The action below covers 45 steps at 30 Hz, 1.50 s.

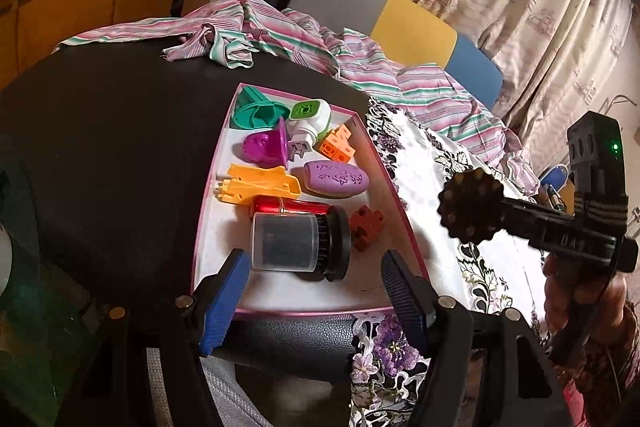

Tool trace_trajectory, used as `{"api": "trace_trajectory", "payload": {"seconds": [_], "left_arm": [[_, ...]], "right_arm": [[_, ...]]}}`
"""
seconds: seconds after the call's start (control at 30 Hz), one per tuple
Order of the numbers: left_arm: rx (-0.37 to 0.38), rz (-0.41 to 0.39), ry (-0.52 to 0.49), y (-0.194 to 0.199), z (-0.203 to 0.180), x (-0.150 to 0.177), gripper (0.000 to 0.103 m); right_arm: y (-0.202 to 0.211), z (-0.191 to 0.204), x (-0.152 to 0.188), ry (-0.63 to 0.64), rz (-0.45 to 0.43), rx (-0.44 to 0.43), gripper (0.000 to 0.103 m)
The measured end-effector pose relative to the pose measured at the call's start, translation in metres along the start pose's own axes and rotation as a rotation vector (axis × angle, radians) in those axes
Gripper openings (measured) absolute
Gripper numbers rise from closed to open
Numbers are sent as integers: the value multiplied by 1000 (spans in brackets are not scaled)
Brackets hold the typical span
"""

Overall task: Organize rigid objects
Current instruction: 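Carry the jar into the pink tray and open left while right holds the brown toy, then carry the brown peg toy over the pink tray with the right gripper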

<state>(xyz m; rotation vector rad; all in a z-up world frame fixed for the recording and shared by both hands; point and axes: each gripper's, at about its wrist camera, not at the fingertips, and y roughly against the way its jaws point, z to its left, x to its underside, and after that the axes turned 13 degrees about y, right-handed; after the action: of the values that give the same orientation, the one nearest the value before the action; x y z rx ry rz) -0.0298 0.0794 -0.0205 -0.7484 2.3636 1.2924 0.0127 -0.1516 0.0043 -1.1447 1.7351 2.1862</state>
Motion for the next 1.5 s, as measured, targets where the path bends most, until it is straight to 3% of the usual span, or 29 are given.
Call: {"api": "trace_trajectory", "payload": {"seconds": [0.37,0.57,0.83,1.07,1.37,1.5], "left_arm": [[17,8,45,7,9,-4,70],[-64,-35,-17,15,-1,-1,70],[-163,-102,-81,25,-12,-3,70],[-218,-163,-85,34,-11,-5,70],[-259,-206,-80,39,-10,-7,70],[-277,-206,-81,36,-13,-5,70]], "right_arm": [[-20,30,-2,81,41,-61,68],[-33,39,0,128,91,-127,68],[-50,50,2,257,183,-122,68],[-67,55,0,270,234,-126,69],[-48,49,-3,193,162,-129,72],[-42,43,2,153,144,-114,65]]}}
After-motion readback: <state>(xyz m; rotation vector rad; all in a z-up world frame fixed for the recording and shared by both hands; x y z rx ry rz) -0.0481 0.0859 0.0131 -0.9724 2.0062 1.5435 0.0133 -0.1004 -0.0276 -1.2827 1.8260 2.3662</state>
